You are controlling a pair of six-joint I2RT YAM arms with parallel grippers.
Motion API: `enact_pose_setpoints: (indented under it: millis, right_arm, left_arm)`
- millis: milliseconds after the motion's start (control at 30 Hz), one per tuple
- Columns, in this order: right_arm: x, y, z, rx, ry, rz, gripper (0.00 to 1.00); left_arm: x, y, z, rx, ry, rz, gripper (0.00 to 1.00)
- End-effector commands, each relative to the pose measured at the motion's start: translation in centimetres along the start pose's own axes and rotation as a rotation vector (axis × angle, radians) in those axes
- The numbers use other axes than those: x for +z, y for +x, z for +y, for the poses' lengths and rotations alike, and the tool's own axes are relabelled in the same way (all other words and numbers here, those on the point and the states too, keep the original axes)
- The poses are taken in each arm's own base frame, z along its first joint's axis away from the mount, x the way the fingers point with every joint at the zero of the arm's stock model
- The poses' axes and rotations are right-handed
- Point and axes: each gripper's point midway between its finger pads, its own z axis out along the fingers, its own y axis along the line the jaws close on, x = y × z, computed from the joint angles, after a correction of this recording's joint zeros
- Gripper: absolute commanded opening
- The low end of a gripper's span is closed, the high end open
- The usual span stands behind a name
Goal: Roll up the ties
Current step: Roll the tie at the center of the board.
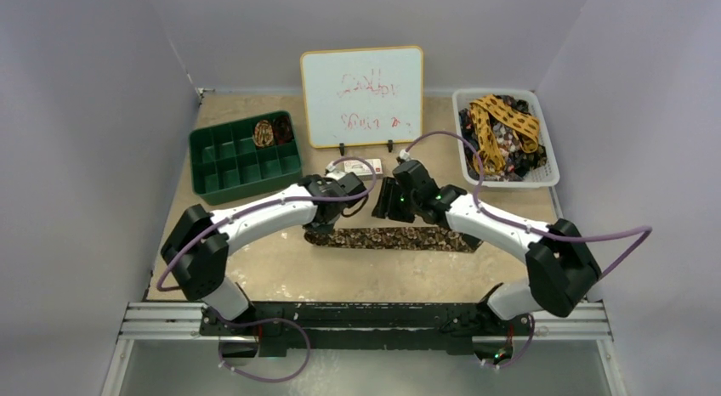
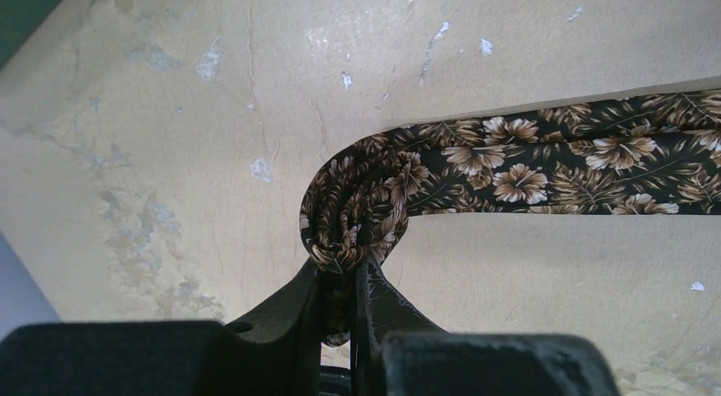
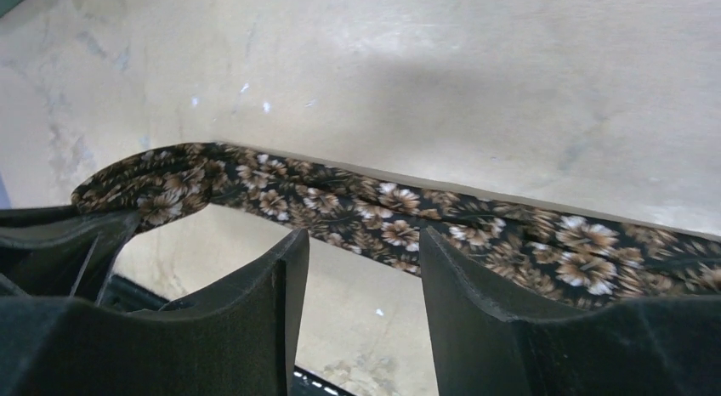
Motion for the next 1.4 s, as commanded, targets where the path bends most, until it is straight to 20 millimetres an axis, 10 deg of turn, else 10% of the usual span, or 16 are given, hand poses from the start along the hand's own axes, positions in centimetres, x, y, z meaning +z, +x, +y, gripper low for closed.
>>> enact_pose_setpoints:
  millis: [0, 567, 1100, 1367]
  right_arm:
    - [-1.2, -1.0, -2.9, 0.073, 0.118, -0.092, 0.55]
    - [-3.3, -1.8, -5.3, 0.16, 0.148, -0.19, 0.62]
    - [-3.3, -0.9, -5.0, 0.129, 0.089, -0.162, 0.7]
    - [-3.1, -1.5, -0.9, -0.073, -0.141, -0.129, 0.92]
  left_arm:
    - [-0.6, -0.9, -0.1, 0.036, -0.104, -0.031, 0.0]
    - [0.8, -0.8, -4.2, 0.1, -0.168, 0.0, 0.0]
    - [1.4, -2.6, -12.1, -0.109, 0.283, 0.029, 0.36]
    - [-3.6, -5.9, -9.3, -0.284, 0.492, -0.104, 0.47]
